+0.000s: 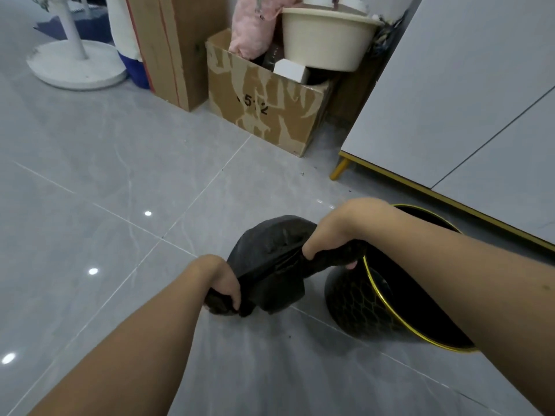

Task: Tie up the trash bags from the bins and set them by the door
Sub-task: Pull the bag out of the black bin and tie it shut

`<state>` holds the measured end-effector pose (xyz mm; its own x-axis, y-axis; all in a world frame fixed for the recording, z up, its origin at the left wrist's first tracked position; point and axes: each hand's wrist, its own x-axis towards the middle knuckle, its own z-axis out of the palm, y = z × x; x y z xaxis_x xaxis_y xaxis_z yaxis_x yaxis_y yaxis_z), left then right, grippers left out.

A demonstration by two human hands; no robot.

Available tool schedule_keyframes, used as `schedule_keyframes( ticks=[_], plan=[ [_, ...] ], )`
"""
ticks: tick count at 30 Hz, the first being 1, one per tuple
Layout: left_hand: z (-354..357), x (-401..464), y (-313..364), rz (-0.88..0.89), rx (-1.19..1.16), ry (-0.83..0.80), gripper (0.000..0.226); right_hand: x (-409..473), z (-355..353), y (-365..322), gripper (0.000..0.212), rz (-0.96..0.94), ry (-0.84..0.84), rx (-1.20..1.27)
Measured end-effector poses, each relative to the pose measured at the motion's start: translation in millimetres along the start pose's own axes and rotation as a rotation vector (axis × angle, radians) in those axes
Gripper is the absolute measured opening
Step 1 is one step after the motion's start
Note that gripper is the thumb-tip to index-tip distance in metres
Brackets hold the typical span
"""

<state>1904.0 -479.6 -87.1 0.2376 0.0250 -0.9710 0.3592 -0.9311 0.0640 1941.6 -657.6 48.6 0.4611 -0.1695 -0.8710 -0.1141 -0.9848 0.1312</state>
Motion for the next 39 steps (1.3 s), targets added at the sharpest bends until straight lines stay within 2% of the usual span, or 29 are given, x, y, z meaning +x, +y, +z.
schedule_keyframes(
  ticks=[2, 4, 5, 6, 7, 9, 11, 13, 15, 16, 18, 19, 20, 22, 24, 26, 28, 31, 33, 35, 36, 38, 39],
  plan=[
    [-12.8, -0.8, -1.0, 0.012, -0.047, -0.068, 0.024, -4.0, -5.7, -2.4, 0.049, 0.006, -0.027, -0.021],
    [-31.5, 7.0, -2.6, 0.089, -0.323, 0.010, 0.016, -12.8, -12.8, -5.9, 0.059, 0.041, -0.013, -0.082],
    [-43.7, 6.8, -1.2, 0.152, -0.517, 0.094, 0.020, -17.7, -17.6, -6.5, 0.063, 0.068, 0.030, -0.181],
    [-57.2, 3.5, 1.8, 0.227, -0.730, 0.189, 0.026, -22.5, -23.0, -6.4, 0.061, 0.099, 0.131, -0.318],
    [-71.0, -3.1, 5.7, 0.329, -0.938, 0.287, 0.028, -25.8, -29.9, -6.2, 0.049, 0.099, 0.308, -0.451],
    [-96.2, -21.6, 14.6, 0.556, -1.300, 0.515, 0.029, -24.6, -47.1, -2.5, 0.016, 0.046, 0.754, -0.489],
    [-107.1, -40.3, 18.0, 0.737, -1.415, 0.794, 0.036, -22.0, -65.0, 4.9, 0.021, 0.036, 0.996, -0.354],
    [-99.0, -52.9, 15.5, 0.895, -1.355, 1.018, 0.033, -17.2, -77.2, 11.4, 0.020, 0.012, 1.086, -0.208],
    [-81.7, -51.9, 9.8, 0.978, -1.198, 1.177, 0.032, -11.4, -80.0, 13.1, 0.011, 0.017, 1.040, -0.019],
    [-71.6, -43.3, 5.5, 0.944, -1.098, 1.236, 0.033, -6.7, -77.1, 11.0, 0.010, 0.013, 0.957, 0.106],
    [-49.4, -13.2, -4.7, 0.768, -0.922, 1.282, 0.033, 6.4, -61.0, 1.9, 0.015, -0.048, 0.687, 0.421],
    [-37.6, 4.7, -10.7, 0.672, -0.856, 1.253, 0.031, 12.8, -47.3, -4.5, 0.015, -0.080, 0.496, 0.612],
    [-25.0, 25.8, -17.4, 0.568, -0.829, 1.169, 0.028, 21.8, -30.4, -10.6, 0.016, -0.109, 0.303, 0.774],
    [0.8, 60.4, -28.9, 0.358, -0.771, 0.898, 0.026, 43.2, 10.0, -19.1, 0.019, -0.143, -0.022, 0.971],
    [26.1, 87.8, -37.8, 0.241, -0.676, 0.599, 0.040, 63.9, 49.7, -21.4, 0.020, -0.127, -0.229, 1.063],
    [49.7, 103.7, -43.2, 0.167, -0.625, 0.401, 0.043, 77.6, 80.6, -19.5, 0.022, -0.118, -0.355, 1.175],
    [65.2, 113.0, -45.9, 0.158, -0.757, 0.271, 0.036, 85.4, 98.9, -13.3, 0.025, -0.132, -0.411, 1.327],
    [75.2, 107.6, -35.1, 0.264, -1.377, 0.018, 0.021, 92.3, 106.2, -0.9, 0.020, -0.251, -0.421, 1.548],
    [73.0, 100.2, -21.9, 0.281, -1.620, 0.000, 0.024, 92.7, 102.4, 3.9, 0.017, -0.385, -0.365, 1.689],
    [70.0, 95.2, -11.3, 0.317, -1.481, 0.160, 0.024, 91.1, 94.3, 4.5, 0.024, -0.426, -0.221, 1.812],
    [69.9, 93.2, -6.6, 0.331, -1.307, 0.297, 0.022, 89.1, 89.8, 4.0, 0.028, -0.429, -0.138, 1.864],
    [75.5, 91.1, -2.6, 0.365, -0.724, 0.594, 0.020, 85.8, 80.8, 0.5, 0.031, -0.469, -0.003, 1.954],
    [80.8, 88.6, -0.5, 0.382, -0.447, 0.693, 0.022, 83.2, 75.7, -2.6, 0.030, -0.493, 0.054, 1.971]
  ],
)
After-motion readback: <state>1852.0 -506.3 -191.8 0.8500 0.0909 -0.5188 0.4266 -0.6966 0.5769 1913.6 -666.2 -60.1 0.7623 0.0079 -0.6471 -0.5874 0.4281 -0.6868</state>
